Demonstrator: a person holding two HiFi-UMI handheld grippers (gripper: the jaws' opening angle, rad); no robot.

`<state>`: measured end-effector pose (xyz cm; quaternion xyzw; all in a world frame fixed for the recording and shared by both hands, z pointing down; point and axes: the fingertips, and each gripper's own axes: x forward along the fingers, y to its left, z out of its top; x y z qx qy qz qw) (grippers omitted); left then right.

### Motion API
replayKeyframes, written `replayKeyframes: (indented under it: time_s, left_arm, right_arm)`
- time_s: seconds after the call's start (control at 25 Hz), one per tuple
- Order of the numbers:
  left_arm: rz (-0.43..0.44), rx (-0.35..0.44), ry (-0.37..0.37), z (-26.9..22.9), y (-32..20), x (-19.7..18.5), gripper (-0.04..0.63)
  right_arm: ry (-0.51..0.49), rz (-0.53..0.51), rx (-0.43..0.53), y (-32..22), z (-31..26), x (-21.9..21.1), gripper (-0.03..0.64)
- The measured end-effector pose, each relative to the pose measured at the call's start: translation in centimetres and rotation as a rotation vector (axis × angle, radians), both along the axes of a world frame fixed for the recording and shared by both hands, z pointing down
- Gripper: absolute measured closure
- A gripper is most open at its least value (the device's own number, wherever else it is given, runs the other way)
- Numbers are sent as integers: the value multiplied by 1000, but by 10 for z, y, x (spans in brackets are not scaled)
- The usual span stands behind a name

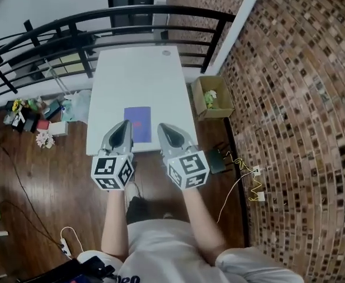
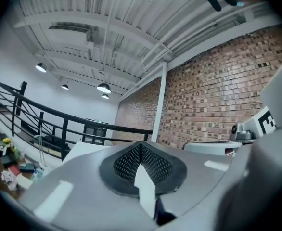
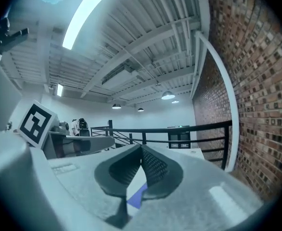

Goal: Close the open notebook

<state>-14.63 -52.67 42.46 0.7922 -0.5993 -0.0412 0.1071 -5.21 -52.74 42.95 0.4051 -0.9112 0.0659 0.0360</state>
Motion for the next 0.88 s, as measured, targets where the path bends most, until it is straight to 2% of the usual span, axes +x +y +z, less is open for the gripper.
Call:
replayKeyframes:
  time_s: [0.12,0.2,0.24,0.36,0.44,0.56,0.72,0.88]
  left_arm:
    - [31,-64,35,36,43,51,580]
    - [48,-114,1,50,60,78,580]
    - [36,-117,-26,47,66,82,580]
    - [-89,-52,-94,7,79,55,578]
    - [-155,24,-101,-29,84,30,578]
    - [-173,114,-100,-68,91,15,578]
    - [-158,112,-99,-71,109,7,578]
    - [-179,109,-99,-72,128,-23,578]
  right_arm:
    - [73,49,-158,31,63,40,625]
    - [96,39,-236,52,88,43,624]
    - [76,8,-238,65,86,37,624]
    - [34,-67,-144,94,44,18,625]
    - [24,-48,-53,92,7,20,625]
    - [-5,37,46,73,-37,42,624]
    - [-26,127,74,66,-61,57,624]
    - [-36,96,96,82,-75,22,624]
